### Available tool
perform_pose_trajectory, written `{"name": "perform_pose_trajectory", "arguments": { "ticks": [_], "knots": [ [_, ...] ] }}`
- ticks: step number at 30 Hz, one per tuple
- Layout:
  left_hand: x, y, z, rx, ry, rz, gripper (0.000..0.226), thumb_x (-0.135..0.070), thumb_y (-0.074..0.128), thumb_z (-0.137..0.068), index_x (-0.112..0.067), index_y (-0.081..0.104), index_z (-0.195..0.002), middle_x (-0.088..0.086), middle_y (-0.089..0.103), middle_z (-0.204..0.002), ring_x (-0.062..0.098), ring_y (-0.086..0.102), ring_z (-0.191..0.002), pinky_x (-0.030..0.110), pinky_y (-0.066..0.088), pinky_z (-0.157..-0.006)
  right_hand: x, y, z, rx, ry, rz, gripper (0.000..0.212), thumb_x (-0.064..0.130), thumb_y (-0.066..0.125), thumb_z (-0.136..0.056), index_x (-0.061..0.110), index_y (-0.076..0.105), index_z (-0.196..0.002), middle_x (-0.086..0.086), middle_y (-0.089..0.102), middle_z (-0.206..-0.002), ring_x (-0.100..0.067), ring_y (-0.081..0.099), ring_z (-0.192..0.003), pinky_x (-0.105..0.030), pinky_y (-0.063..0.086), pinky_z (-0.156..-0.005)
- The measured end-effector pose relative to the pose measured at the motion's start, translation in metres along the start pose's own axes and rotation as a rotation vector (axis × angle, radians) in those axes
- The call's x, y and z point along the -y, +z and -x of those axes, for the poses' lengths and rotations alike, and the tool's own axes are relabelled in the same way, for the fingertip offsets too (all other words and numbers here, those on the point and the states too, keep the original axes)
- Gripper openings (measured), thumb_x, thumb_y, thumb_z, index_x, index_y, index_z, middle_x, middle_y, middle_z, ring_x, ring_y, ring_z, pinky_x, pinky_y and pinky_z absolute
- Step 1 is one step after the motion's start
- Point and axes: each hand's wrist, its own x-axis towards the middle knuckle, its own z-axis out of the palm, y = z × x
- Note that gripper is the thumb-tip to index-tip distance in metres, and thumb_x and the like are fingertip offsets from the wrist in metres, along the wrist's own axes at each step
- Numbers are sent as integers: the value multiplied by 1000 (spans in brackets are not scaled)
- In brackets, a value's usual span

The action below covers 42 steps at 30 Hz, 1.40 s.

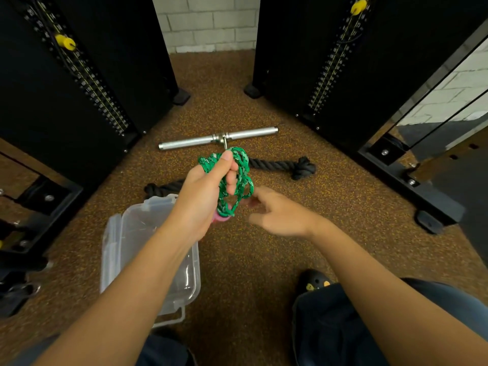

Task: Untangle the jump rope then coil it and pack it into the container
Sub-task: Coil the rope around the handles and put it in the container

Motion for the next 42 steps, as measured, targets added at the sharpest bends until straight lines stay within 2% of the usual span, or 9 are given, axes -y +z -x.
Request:
{"name": "perform_pose_trajectory", "arguments": {
  "ticks": [5, 11, 15, 19, 23, 28, 33, 37, 42],
  "knots": [
    [-3, -2, -1, -20, 107, -163, 34, -30, 44, -96, -17, 56, -67, -7, 51, -55, 3, 52, -58, 23, 42, -85, 14, -1, 8, -133, -42, -337, 44, 39, 65, -82, 20, 44, -115, 0, 55, -111, -12, 54, -102, -25, 46, -85],
    [-7, -3, 1, -51, 141, -349, 38, -33, 40, -97, -14, 55, -68, -3, 54, -62, -2, 54, -63, 0, 37, -61, 13, 9, 7, -251, -30, -482, 38, 29, 61, -87, 18, 37, -115, -4, 68, -100, -6, 64, -76, -9, 45, -64],
    [-4, -14, -4, -154, 246, -634, 55, -46, 36, -95, 1, 56, -73, 24, 58, -78, 28, 54, -73, 31, 41, -68, 9, 3, 6, -378, -108, -322, 6, 27, 56, -90, 22, 54, -92, 5, 69, -75, -6, 64, -70, -15, 46, -72],
    [-8, -24, -9, -266, 328, -863, 58, -40, 35, -97, 10, 53, -71, 12, 42, -60, 21, 40, -54, 28, 27, -49, 9, -12, 12, -438, -228, -388, 9, 21, 52, -93, 24, 54, -85, 5, 52, -72, -12, 52, -72, -30, 45, -74],
    [-7, -27, -9, -175, 327, -976, 52, -41, 38, -95, -5, 45, -59, 6, 45, -55, 19, 43, -50, 32, 29, -48, 15, -25, 16, -491, -375, -425, 13, 19, 51, -94, 27, 54, -85, 17, 45, -64, -2, 41, -60, -18, 37, -59],
    [-8, -17, 0, 388, 91, -486, 28, -32, 47, -91, -20, 58, -69, -9, 60, -59, 4, 59, -62, 26, 42, -84, 15, -40, 16, -572, -402, -354, 14, 18, 52, -94, 30, 57, -89, 27, 52, -62, 6, 45, -61, -9, 34, -61],
    [-11, -5, 12, 584, -79, 88, 23, -45, 58, -74, -26, 63, -61, -11, 42, -46, 2, 41, -42, 24, 47, -66, 7, -40, 10, -623, -315, -222, 11, 25, 53, -93, 20, 63, -93, 13, 51, -67, 2, 44, -60, -14, 35, -60],
    [-17, -11, 8, 570, -100, 565, 15, -33, 69, -72, -18, 66, -71, -11, 47, -49, 0, 44, -41, 15, 50, -65, 2, -26, 5, -488, -273, -36, 15, 28, 51, -92, 34, 60, -83, 11, 57, -67, -5, 50, -60, -26, 41, -58],
    [-18, -16, -1, 241, -48, 607, 27, -18, 48, -86, -9, 59, -108, -6, 51, -70, 7, 53, -67, 21, 50, -74, 9, -8, 9, -321, -300, 184, 27, 33, 48, -95, 15, 63, -108, 10, 63, -83, 1, 60, -70, -17, 44, -64]
  ]
}}
